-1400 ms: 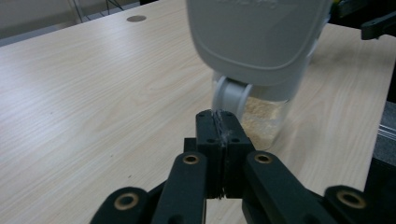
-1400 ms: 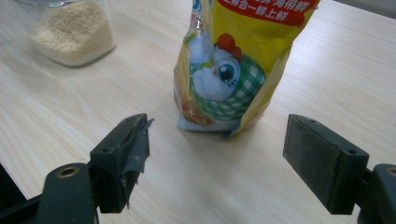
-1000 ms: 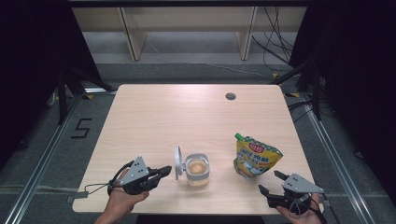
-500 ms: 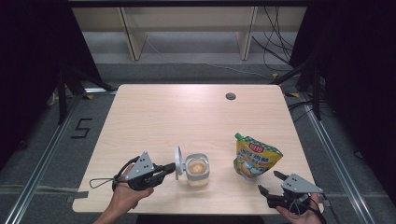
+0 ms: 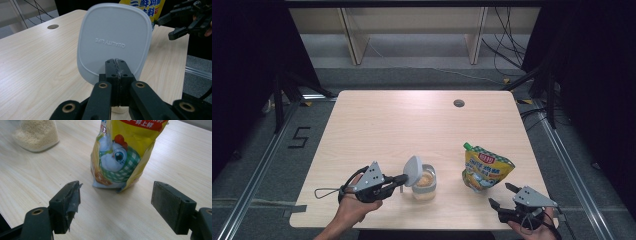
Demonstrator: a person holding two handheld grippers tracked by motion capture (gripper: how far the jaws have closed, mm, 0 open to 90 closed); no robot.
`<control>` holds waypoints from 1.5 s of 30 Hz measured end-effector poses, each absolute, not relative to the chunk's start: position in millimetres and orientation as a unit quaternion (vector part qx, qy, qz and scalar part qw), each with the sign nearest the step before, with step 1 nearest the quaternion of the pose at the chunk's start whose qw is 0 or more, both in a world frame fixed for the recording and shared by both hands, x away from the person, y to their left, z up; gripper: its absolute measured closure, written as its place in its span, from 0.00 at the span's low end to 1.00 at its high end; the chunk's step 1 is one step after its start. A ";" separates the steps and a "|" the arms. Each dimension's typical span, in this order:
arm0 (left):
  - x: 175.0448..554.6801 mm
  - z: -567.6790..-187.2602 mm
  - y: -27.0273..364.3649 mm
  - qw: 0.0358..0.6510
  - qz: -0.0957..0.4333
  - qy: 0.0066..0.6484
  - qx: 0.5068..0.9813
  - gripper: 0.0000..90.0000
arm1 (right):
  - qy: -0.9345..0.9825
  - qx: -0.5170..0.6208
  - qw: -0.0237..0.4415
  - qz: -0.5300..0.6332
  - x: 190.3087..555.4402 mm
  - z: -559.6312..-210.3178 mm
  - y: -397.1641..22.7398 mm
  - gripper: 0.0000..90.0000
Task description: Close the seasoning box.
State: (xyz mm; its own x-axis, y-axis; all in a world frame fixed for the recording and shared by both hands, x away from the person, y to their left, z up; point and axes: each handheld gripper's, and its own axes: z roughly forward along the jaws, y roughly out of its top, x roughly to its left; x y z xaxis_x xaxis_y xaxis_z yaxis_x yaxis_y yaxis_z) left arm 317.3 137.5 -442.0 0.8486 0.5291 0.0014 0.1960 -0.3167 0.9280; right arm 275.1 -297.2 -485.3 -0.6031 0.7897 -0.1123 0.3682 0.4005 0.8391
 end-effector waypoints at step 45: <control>306.6 -468.2 185.7 0.533 0.108 0.292 0.786 0.54 | 0.800 0.360 0.256 0.407 274.7 -485.0 -296.2 0.28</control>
State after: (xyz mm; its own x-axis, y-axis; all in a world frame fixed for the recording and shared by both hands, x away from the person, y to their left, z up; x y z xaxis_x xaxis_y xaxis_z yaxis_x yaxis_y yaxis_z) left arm 306.6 185.7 -468.2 0.8058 0.5750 -0.1417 0.3444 -0.2604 0.9020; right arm 274.7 -296.2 -485.0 -0.6099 0.7837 -0.1174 0.3669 0.4105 0.8348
